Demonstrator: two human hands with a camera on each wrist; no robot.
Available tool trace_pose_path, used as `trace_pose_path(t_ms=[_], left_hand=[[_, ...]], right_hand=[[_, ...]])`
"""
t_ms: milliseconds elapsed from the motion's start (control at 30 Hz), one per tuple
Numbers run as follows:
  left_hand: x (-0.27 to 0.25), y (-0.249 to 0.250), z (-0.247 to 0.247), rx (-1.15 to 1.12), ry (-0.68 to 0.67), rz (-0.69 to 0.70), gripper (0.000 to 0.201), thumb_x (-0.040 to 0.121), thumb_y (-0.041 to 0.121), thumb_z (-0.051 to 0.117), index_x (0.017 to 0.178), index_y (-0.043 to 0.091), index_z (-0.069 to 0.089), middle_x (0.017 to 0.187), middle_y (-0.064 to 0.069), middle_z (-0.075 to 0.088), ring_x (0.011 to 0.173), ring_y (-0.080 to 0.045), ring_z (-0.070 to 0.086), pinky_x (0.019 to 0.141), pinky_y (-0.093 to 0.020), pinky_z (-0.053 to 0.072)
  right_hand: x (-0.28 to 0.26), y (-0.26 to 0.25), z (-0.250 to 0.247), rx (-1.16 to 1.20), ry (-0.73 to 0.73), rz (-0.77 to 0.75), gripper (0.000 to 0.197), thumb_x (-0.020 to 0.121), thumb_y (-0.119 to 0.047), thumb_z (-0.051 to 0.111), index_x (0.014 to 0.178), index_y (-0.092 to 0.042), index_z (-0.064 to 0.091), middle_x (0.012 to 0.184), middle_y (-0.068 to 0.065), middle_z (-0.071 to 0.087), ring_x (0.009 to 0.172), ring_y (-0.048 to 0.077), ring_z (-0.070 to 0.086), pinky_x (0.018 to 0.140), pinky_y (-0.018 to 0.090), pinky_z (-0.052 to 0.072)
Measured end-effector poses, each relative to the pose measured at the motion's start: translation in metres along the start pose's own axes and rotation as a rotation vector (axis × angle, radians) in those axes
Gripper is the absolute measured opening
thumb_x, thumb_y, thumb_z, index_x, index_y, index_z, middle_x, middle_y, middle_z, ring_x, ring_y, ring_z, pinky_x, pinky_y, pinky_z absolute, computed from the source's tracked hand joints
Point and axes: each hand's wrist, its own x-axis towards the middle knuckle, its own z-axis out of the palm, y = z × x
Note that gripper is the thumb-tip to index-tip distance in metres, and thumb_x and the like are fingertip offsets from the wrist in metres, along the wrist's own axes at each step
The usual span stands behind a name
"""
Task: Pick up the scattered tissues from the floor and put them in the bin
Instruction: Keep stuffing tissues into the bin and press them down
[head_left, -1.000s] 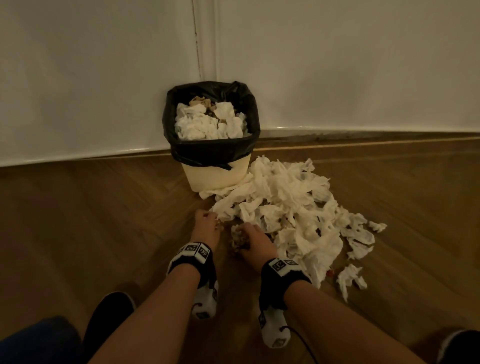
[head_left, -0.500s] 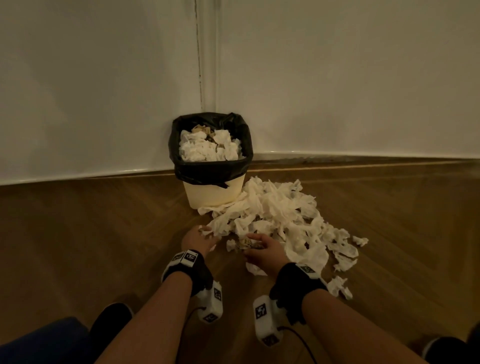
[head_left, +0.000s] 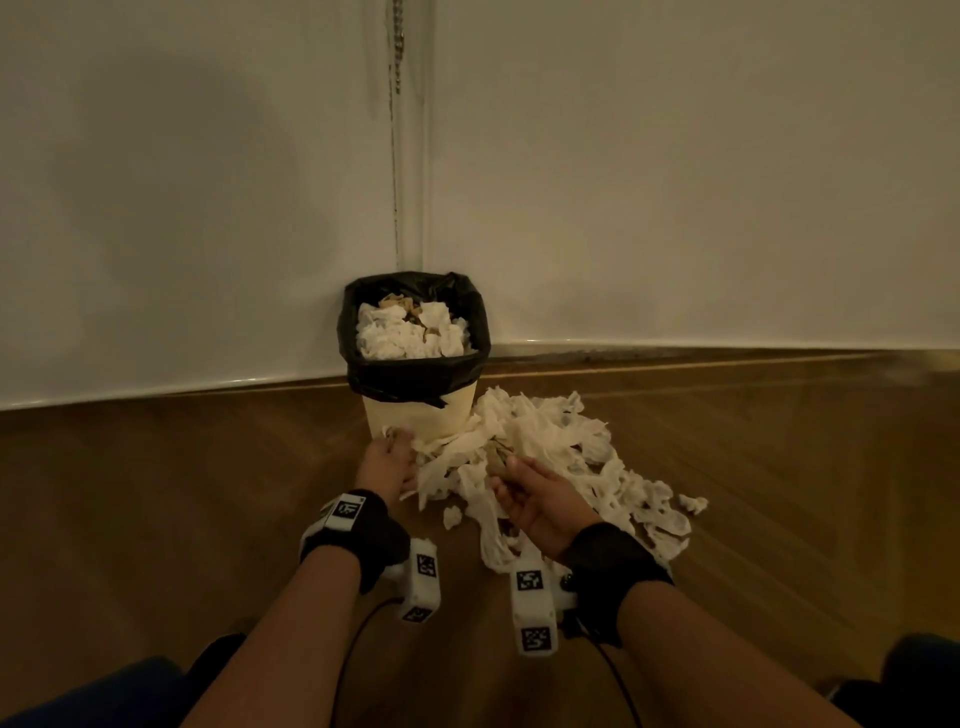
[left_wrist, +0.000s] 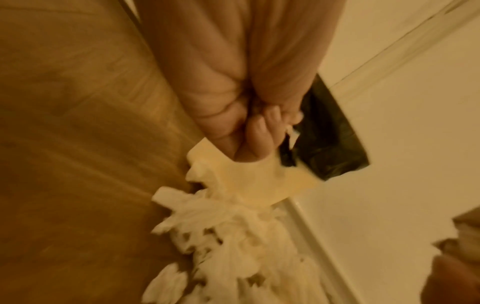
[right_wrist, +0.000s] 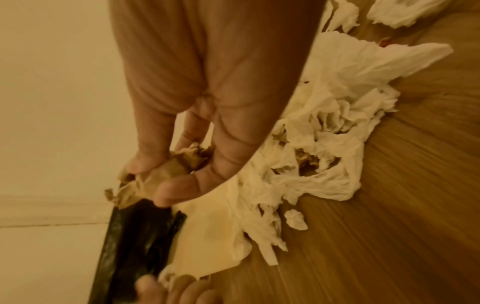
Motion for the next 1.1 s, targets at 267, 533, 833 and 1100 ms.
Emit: trace_pose_path(t_ms=[267,533,833,1100], left_hand=[[0.012,0.090,-0.016,0.140,0.010,0.221,0.037,0.101,0.023,0.034,0.136,0.016,0.039,0.138,-0.009,0.038,0.124,-0.024,0.041,0.104,-0.033,0.033],[0.046,0.111,-0.034,0.607,0.249,0.551,0.040,0.095,0.004,0.043,0.134,0.014,0.050,0.125,-0.010,0.033,0.102,-0.018,0.046,0.094,-0.014,0.031],[0.072,0.094,-0.037,1.029,0.168,0.498,0.027,0.095,0.018,0.044,0.114,0.018,0.063,0.114,-0.008,0.061,0.102,-0.026,0.057,0.089,-0.036,0.043],[0.068,0.077,-0.029,1.381,0.174,0.513,0.040,0.098,0.037,0.021,0.092,0.022,0.057,0.058,0.009,0.040,0.067,-0.021,0.047,0.094,-0.046,0.025]], right_hand=[[0.021,-0.037,0.058,-0.195,-0.012,-0.269,0.030,0.090,0.007,0.051,0.119,0.004,0.056,0.097,0.014,0.064,0.082,0.019,0.061,0.073,0.025,0.055],[0.072,-0.069,0.126,-1.353,0.212,-0.832,0.026,0.088,-0.010,0.060,0.113,-0.011,0.068,0.117,0.009,0.062,0.107,0.022,0.059,0.094,0.022,0.042],[0.106,-0.052,0.128,-2.122,0.028,-0.688,0.034,0.097,-0.022,0.037,0.123,-0.006,0.051,0.124,0.014,0.048,0.092,0.027,0.052,0.070,0.028,0.043],[0.119,-0.059,0.129,-2.378,-0.124,-0.522,0.033,0.091,-0.026,0.053,0.121,-0.012,0.052,0.122,0.009,0.050,0.111,0.027,0.051,0.097,0.041,0.037]])
